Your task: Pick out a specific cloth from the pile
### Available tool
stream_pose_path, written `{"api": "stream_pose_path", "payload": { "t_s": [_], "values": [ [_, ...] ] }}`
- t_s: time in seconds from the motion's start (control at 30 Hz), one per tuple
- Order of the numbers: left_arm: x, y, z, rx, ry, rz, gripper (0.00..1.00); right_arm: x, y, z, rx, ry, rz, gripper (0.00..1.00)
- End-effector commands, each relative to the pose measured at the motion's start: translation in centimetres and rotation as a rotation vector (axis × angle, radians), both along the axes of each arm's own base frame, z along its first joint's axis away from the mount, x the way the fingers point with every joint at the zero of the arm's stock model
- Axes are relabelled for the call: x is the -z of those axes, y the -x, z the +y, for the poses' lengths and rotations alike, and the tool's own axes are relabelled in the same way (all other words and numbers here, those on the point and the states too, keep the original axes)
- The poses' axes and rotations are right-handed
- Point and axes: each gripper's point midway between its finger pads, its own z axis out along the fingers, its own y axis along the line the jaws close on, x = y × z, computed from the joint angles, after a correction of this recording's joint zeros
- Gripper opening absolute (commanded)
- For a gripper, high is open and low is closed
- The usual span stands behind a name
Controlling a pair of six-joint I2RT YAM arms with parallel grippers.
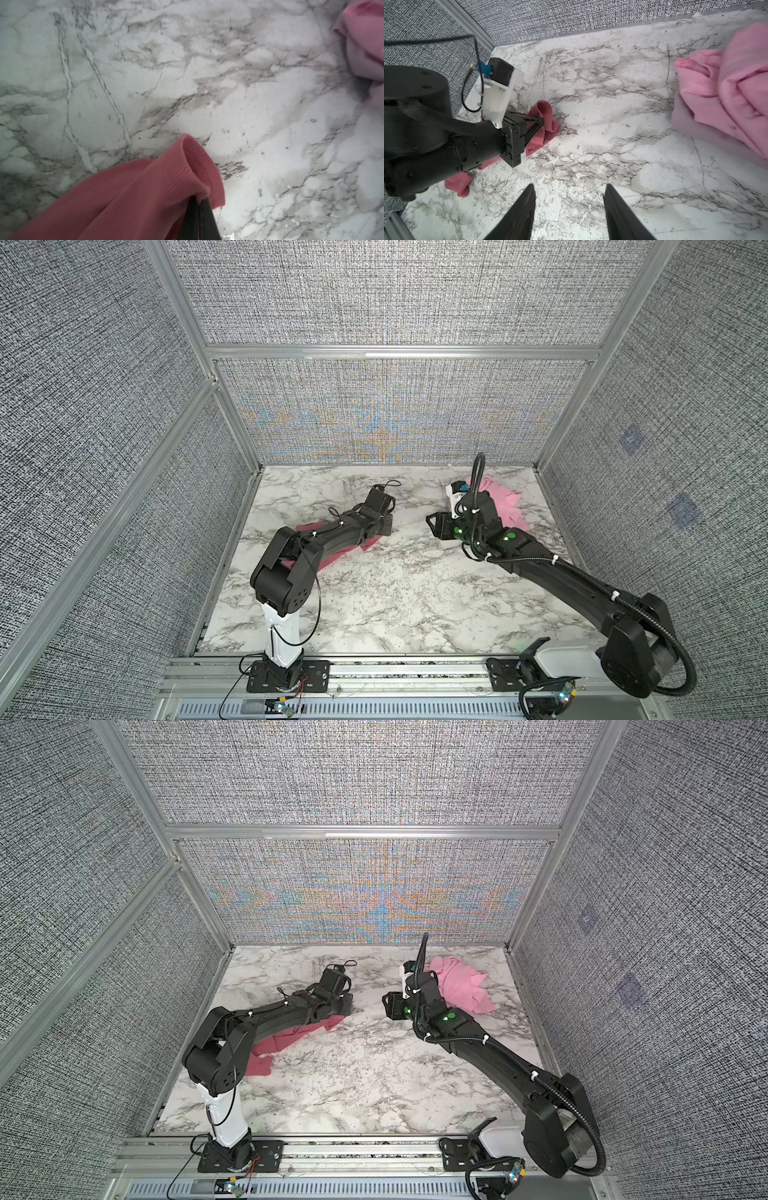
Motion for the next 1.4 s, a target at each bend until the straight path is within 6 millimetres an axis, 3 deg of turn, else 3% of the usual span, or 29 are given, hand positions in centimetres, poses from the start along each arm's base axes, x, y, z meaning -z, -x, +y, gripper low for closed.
{"api": "stream_pose_path", "payload": {
  "t_s": [0.0,0.27,0.43,0.63,0.8,0.9,1.0,1.23,1.37],
  "values": [
    [-1.9,-0.6,-0.6,0.024,0.015,-0.043,0.0,-0.3,-0.1,-0.4,0.018,0.004,-0.011,0.55],
    [-8.0,-2.7,-2.0,0.055,0.052,-0.162,0.0,-1.5,-0.3,-1.0,0.042,-0.009,-0.047,0.55],
    [-12.3,-4.0,-1.5,0.012,0.038,-0.246,0.0,-1.8,-0.4,-1.0,0.045,-0.015,-0.052,0.55],
    [-17.1,-3.2,0.7,-0.027,0.02,-0.344,0.0,-2.2,-0.8,-0.9,0.049,-0.024,-0.061,0.55],
    [-19.6,-1.0,4.7,-0.102,0.006,-0.411,0.0,-2.4,-1.4,-0.2,0.037,-0.034,-0.064,0.55],
    [-19.5,0.8,7.5,-0.157,-0.005,-0.397,0.0,-2.5,-1.7,0.4,0.02,-0.049,-0.065,0.55],
    [-18.0,3.1,10.4,-0.219,-0.022,-0.35,0.0,-2.5,-2.0,1.0,0.002,-0.063,-0.063,0.55],
    [-12.2,8.4,17.9,-0.403,-0.03,-0.221,0.0,-2.0,-2.3,2.1,-0.031,-0.086,-0.044,0.55],
    [-9.4,10.7,20.9,-0.49,-0.044,-0.163,0.0,-1.5,-2.5,2.7,-0.048,-0.093,-0.029,0.55]
  ]
}}
